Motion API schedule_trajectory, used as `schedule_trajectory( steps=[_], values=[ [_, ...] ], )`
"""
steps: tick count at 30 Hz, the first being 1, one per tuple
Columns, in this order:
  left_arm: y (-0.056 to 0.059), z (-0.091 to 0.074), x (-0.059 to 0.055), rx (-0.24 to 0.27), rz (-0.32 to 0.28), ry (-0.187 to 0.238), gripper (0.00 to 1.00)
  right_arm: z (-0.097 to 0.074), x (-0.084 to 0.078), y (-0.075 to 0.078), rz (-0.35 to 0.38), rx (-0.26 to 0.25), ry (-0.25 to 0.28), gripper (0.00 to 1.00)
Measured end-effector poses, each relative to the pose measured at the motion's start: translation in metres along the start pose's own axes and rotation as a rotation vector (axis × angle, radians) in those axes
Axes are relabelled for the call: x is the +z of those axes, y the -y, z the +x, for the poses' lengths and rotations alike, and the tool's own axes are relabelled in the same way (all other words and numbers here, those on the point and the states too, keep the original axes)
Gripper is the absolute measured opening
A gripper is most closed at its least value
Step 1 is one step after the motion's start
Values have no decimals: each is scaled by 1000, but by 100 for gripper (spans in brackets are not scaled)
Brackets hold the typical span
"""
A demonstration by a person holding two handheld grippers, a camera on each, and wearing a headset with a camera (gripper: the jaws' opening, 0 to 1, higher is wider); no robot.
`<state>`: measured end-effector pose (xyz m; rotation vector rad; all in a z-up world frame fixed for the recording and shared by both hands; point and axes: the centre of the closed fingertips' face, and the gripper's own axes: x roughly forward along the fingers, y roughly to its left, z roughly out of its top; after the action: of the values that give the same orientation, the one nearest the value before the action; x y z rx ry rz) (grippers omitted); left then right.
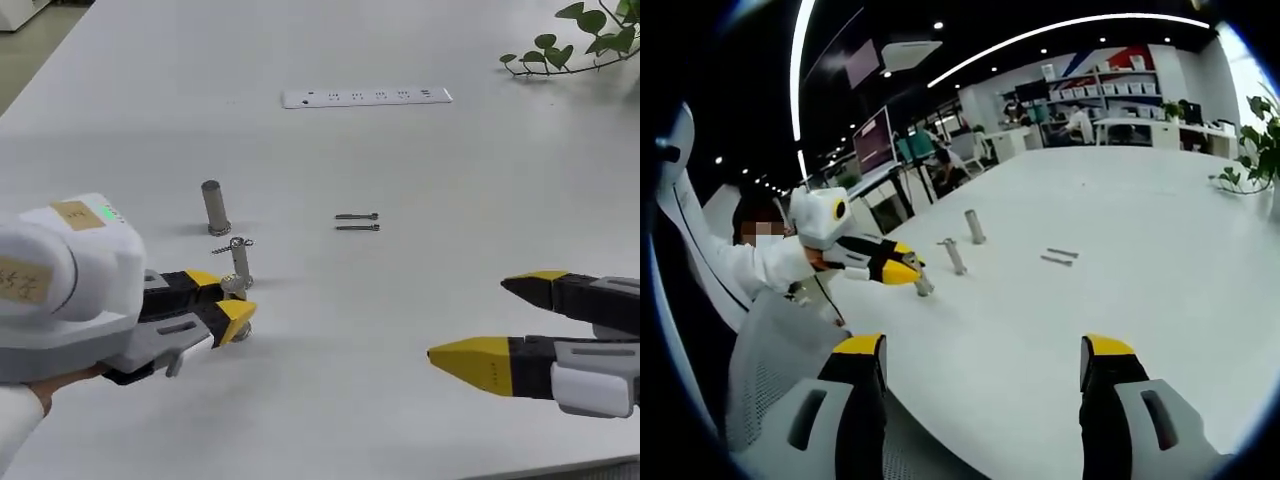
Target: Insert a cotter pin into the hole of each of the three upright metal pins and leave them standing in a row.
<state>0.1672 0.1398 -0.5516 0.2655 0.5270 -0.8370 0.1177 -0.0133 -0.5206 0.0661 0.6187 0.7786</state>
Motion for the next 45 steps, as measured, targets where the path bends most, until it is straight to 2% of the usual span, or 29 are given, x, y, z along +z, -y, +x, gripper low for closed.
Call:
schedule_trajectory(
  steps=[7, 10, 14, 16, 18, 22, 26, 29, 32, 38, 43, 45],
  values=[
    [3, 17, -2, 16, -3, -35, 9, -1, -2, 4, 5, -15, -12, 77],
    [9, 24, -3, -13, -20, -51, 9, -2, -3, 3, 10, -15, -13, 77],
    [13, 31, -3, -10, 13, -57, 9, -2, -5, 4, 9, -17, -21, 77],
    [13, 33, -3, -12, -4, -57, 9, -3, -5, 4, 12, -16, -21, 77],
    [16, 35, 0, -29, -51, -41, 9, -3, -5, 4, 13, -15, -21, 77],
    [18, 37, 2, -33, -19, -42, 9, -2, -8, 3, 1, -12, -37, 77],
    [14, 39, 1, -12, -35, -46, 9, -2, -8, 2, 2, -11, -38, 77],
    [12, 39, 1, 15, -1, -47, 9, -3, -7, 4, -6, -21, -37, 76],
    [12, 40, 2, 13, -29, -40, 9, -4, -6, 5, -12, -27, -34, 74],
    [13, 42, 3, 5, -50, -29, 10, -5, -4, 4, -27, -34, -37, 75],
    [18, 41, 2, -4, -36, -33, 10, -6, -5, 3, -30, -36, -42, 74],
    [19, 41, 2, -7, -48, -29, 10, -6, -4, 2, -33, -38, -41, 74]
  ],
)
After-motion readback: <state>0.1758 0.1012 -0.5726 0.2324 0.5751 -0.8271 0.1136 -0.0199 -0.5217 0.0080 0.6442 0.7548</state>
